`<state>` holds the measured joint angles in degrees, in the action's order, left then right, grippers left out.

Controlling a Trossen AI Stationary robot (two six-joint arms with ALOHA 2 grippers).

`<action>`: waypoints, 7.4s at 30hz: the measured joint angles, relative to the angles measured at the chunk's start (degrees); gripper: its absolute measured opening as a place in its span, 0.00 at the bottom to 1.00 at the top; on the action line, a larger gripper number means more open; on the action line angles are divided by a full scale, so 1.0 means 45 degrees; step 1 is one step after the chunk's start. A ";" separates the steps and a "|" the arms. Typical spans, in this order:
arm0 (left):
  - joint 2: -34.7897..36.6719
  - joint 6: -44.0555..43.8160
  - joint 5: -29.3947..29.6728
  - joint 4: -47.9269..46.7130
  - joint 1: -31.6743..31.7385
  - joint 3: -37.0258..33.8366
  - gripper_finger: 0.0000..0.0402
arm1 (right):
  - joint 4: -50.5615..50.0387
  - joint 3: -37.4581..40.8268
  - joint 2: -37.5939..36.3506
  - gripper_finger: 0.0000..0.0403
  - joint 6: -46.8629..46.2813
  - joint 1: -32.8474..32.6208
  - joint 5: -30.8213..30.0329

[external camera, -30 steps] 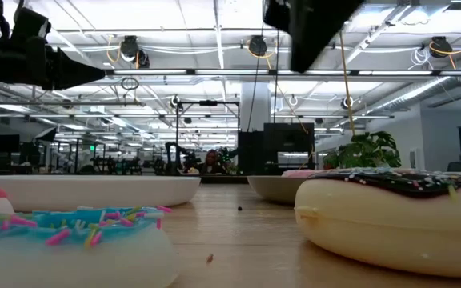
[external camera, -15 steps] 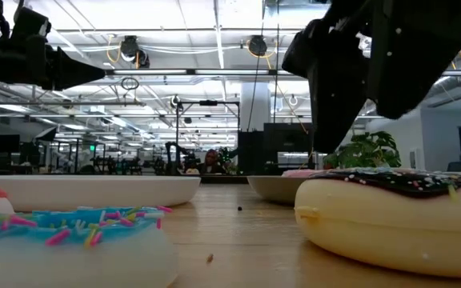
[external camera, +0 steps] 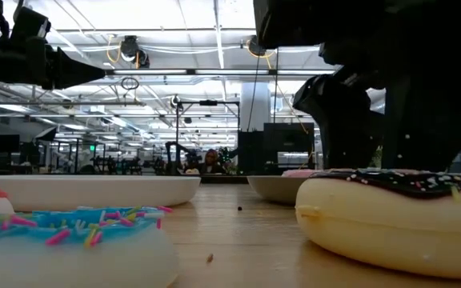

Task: Pick & Place donuts
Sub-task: Put the large black donut on the gray plate, then put the small white donut on the white plate

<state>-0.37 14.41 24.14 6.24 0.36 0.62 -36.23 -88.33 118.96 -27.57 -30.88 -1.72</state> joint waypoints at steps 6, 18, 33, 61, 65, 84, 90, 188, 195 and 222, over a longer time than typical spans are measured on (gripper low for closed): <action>-0.0003 -0.0005 0.0000 0.0000 0.0000 0.0000 0.10 | 0.0604 0.0587 -0.0019 0.56 -0.0068 -0.0122 0.0008; -0.0003 0.0027 0.0000 -0.0005 0.0000 0.0000 0.10 | 0.1102 0.0754 -0.0102 0.31 -0.0185 -0.0198 0.0155; 0.0001 -0.0211 -0.0005 -0.0241 -0.0002 0.0000 0.10 | -0.1711 -0.1639 -0.0953 0.02 0.0714 -0.0246 0.1385; -0.0004 -0.0037 -0.0015 -0.0121 -0.0005 0.0000 0.10 | -0.7165 -0.0857 -0.5592 0.02 -0.3983 -0.2210 -0.2818; 0.0000 -0.0034 -0.0015 -0.0112 0.0000 0.0000 0.10 | -0.6643 0.0314 -0.5583 0.02 -0.3789 -0.2051 -0.2555; -0.0004 0.0204 -0.0010 -0.0024 -0.0003 0.0000 0.10 | -0.4509 0.3163 -0.6397 0.02 -0.5569 -0.1285 -0.1590; -0.0004 0.0204 -0.0010 -0.0024 -0.0003 0.0000 0.10 | -0.4283 0.3229 -0.6397 0.02 -0.5604 -0.0912 -0.1569; -0.0001 0.0132 0.0000 -0.0120 -0.0002 0.0000 0.10 | 0.0089 0.3107 -0.3939 0.55 0.1724 0.5529 0.1744; -0.0001 0.0104 0.0070 -0.0187 0.0000 0.0000 0.10 | 0.0126 0.3107 -0.4825 0.54 0.1958 0.5524 0.1385; -0.0001 -0.0032 0.0087 -0.0288 -0.0001 0.0005 0.10 | 0.8280 0.9207 -1.0838 0.00 0.4757 0.3299 -0.3988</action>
<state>-0.37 14.27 24.53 4.94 0.36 0.64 1.03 -46.90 70.19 -6.17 -16.03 -19.66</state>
